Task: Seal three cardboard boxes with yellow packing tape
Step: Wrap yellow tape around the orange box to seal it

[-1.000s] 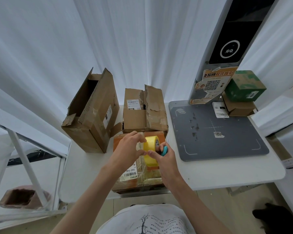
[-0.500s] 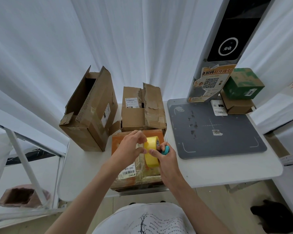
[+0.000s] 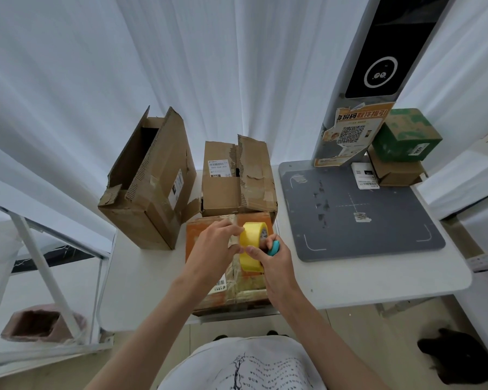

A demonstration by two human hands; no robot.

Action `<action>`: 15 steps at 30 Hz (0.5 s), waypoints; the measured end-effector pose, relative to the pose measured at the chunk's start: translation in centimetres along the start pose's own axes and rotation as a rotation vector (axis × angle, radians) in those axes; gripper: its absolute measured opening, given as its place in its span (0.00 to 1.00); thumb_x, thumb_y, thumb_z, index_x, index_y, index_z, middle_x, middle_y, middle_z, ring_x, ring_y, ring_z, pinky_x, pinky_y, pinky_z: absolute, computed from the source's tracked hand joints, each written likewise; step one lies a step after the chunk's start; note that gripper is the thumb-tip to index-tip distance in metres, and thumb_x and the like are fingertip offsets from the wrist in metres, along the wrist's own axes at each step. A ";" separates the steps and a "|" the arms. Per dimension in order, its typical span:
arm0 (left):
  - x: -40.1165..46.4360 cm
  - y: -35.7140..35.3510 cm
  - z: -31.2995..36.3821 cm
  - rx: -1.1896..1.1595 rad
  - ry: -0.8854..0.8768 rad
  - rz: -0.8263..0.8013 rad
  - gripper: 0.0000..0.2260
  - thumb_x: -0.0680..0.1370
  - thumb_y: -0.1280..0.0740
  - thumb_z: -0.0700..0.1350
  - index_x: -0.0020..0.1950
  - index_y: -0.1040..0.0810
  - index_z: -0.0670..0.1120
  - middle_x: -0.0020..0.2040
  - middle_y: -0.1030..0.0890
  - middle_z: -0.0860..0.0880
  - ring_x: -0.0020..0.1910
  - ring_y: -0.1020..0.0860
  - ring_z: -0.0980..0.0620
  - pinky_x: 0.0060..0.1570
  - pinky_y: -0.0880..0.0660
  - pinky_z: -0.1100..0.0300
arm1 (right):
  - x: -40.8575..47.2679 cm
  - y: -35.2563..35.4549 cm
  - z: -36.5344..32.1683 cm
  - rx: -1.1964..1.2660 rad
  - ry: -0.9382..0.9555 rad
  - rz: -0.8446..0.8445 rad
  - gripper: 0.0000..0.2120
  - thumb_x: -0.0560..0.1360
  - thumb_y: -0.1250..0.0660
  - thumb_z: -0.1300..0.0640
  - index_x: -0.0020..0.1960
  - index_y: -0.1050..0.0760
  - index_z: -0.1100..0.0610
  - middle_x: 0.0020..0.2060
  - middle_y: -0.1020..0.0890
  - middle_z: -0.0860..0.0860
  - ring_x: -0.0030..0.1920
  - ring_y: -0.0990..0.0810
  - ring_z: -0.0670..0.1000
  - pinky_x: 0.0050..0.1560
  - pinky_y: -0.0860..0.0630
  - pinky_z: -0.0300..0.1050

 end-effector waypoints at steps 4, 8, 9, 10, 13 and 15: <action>-0.1 0.3 0.1 -0.004 0.001 0.004 0.17 0.74 0.24 0.46 0.63 0.17 0.48 0.58 0.18 0.53 0.56 0.21 0.56 0.58 0.24 0.62 | 0.0 0.1 0.2 -0.017 0.017 -0.005 0.13 0.75 0.26 0.62 0.47 0.31 0.54 0.50 0.22 0.58 0.52 0.19 0.56 0.60 0.19 0.56; 0.5 1.5 -0.7 -0.078 0.026 0.025 0.07 0.75 0.24 0.43 0.53 0.13 0.48 0.48 0.15 0.54 0.46 0.20 0.60 0.53 0.21 0.60 | -0.3 0.1 0.2 -0.055 0.065 -0.043 0.15 0.75 0.26 0.63 0.45 0.33 0.54 0.45 0.23 0.55 0.45 0.22 0.52 0.50 0.17 0.47; 0.7 1.7 -0.8 -0.070 0.024 0.031 0.06 0.75 0.24 0.42 0.51 0.12 0.48 0.46 0.15 0.53 0.45 0.20 0.60 0.51 0.21 0.61 | -0.4 0.0 0.2 -0.077 0.076 -0.049 0.15 0.75 0.26 0.63 0.45 0.33 0.54 0.44 0.23 0.54 0.44 0.22 0.50 0.49 0.18 0.45; 0.8 1.8 -0.8 -0.049 0.023 0.029 0.04 0.75 0.24 0.42 0.50 0.12 0.48 0.45 0.15 0.53 0.43 0.20 0.60 0.50 0.21 0.61 | -0.4 -0.1 0.2 -0.097 0.087 -0.053 0.15 0.75 0.26 0.63 0.45 0.33 0.54 0.44 0.23 0.54 0.43 0.22 0.50 0.48 0.18 0.44; 1.1 1.7 -0.7 0.015 0.019 0.008 0.03 0.76 0.25 0.44 0.48 0.12 0.48 0.43 0.15 0.53 0.40 0.22 0.60 0.46 0.24 0.65 | -0.5 -0.3 0.2 -0.136 0.114 -0.067 0.15 0.75 0.26 0.63 0.45 0.33 0.54 0.42 0.24 0.52 0.41 0.23 0.46 0.45 0.20 0.40; 1.2 1.6 -0.8 0.042 0.020 0.001 0.02 0.76 0.25 0.44 0.47 0.12 0.48 0.42 0.15 0.53 0.39 0.22 0.60 0.45 0.25 0.66 | -0.6 -0.4 0.1 -0.147 0.122 -0.074 0.15 0.75 0.26 0.63 0.45 0.33 0.54 0.42 0.24 0.51 0.40 0.23 0.44 0.43 0.21 0.37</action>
Point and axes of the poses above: each hand's wrist, its own x-axis towards the middle knuckle, its own y-axis out of the back of the hand, z = x × y, the point moved 4 cm from there along x, towards the middle knuckle
